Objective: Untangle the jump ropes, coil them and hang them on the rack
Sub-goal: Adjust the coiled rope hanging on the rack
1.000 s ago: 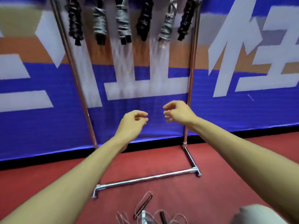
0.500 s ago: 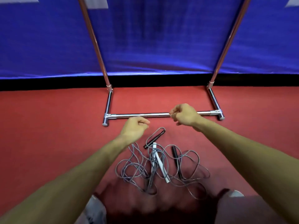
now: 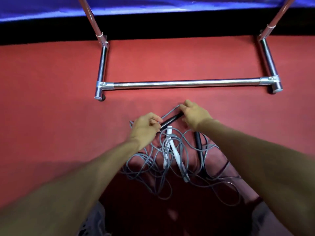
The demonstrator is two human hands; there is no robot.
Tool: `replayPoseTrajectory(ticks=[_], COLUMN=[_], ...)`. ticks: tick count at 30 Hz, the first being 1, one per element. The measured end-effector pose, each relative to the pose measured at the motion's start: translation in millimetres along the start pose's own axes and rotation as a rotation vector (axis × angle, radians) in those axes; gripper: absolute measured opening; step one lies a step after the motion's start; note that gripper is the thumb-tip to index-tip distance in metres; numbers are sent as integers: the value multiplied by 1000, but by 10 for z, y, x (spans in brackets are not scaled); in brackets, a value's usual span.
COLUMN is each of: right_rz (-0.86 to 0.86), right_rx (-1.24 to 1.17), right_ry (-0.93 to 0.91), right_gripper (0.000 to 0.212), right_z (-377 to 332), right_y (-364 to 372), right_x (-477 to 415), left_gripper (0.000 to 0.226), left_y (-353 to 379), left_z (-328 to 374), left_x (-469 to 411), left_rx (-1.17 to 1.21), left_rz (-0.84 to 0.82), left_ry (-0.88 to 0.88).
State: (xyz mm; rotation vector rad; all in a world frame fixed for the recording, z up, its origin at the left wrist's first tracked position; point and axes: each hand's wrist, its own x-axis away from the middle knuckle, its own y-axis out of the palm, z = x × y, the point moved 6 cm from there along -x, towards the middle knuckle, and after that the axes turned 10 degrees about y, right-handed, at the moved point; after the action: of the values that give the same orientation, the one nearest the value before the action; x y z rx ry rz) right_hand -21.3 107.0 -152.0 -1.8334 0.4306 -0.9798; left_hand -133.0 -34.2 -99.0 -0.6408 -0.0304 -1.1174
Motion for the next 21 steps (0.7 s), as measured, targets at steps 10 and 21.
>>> replayPoseTrajectory(ticks=[10, 21], right_rz=[138, 148], right_rx=[600, 191], right_ry=[-190, -424], right_gripper=[27, 13], right_z=[-47, -890], right_y=[-588, -2567], right_x=[519, 1852], left_gripper=[26, 39], left_y=[-111, -727], left_z=[505, 2031], left_x=[159, 1028], left_rx=[-121, -258], left_rz=[-108, -139], left_ry=[102, 374])
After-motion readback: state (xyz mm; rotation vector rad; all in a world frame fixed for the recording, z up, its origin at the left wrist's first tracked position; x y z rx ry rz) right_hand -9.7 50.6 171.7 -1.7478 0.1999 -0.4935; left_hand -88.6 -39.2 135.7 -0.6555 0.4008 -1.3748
